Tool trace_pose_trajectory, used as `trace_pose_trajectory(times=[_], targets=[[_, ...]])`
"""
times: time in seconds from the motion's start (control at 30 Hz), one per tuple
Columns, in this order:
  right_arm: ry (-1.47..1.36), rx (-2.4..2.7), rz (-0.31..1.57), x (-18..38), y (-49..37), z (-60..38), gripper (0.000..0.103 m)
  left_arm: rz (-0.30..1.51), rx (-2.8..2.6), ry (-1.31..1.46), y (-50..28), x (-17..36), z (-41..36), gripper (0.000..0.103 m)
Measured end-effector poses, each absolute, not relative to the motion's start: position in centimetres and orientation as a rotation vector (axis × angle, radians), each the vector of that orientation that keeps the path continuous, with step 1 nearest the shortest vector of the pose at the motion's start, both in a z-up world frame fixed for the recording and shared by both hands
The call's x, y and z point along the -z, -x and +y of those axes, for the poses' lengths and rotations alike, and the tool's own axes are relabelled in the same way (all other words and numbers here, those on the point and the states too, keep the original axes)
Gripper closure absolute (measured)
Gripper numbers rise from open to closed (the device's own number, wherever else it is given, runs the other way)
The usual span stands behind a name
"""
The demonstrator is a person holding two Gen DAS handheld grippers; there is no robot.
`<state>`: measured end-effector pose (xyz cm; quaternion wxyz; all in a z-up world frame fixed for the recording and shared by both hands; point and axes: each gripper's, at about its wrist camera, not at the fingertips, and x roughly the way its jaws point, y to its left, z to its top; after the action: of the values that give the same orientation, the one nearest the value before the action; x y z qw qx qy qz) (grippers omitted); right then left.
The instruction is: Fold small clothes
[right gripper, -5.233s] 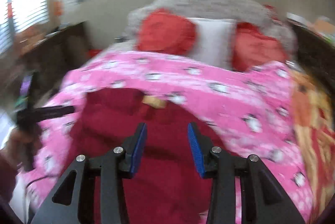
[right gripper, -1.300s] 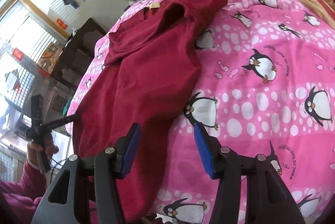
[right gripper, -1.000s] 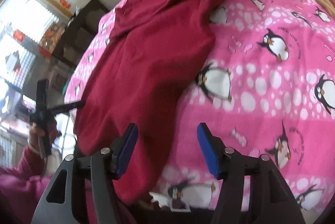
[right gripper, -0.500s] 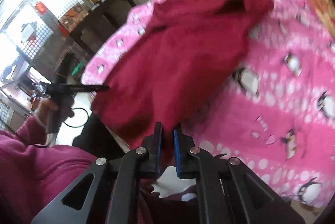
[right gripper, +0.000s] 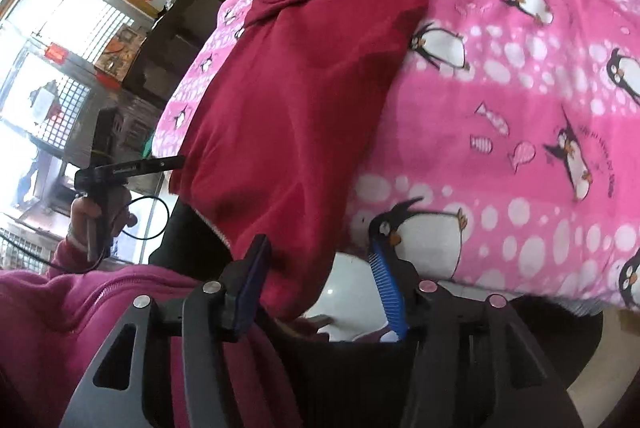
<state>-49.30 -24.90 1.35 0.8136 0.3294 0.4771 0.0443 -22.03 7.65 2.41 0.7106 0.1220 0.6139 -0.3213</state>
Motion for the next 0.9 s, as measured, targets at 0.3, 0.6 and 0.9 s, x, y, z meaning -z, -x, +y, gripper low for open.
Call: trace_pose_trajectory(times=[0.3,0.6,0.9], targets=[[-0.687,-0.128,1.05,-1.0,48.0,-23.4,0.076,1.325,0.671,-0.342,23.5,-2.2,6.9,0.033],[-0.686,-0.122,1.066,-1.0,47.6,-23.4,0.076,1.364,0.654,-0.335,24.7,-1.3,6.4,0.033],[-0.66,-0.125,1.07,-1.0,47.5,-23.3,0.095,1.346,0.676,-0.355,25.9,-1.2,7.3,0.04]])
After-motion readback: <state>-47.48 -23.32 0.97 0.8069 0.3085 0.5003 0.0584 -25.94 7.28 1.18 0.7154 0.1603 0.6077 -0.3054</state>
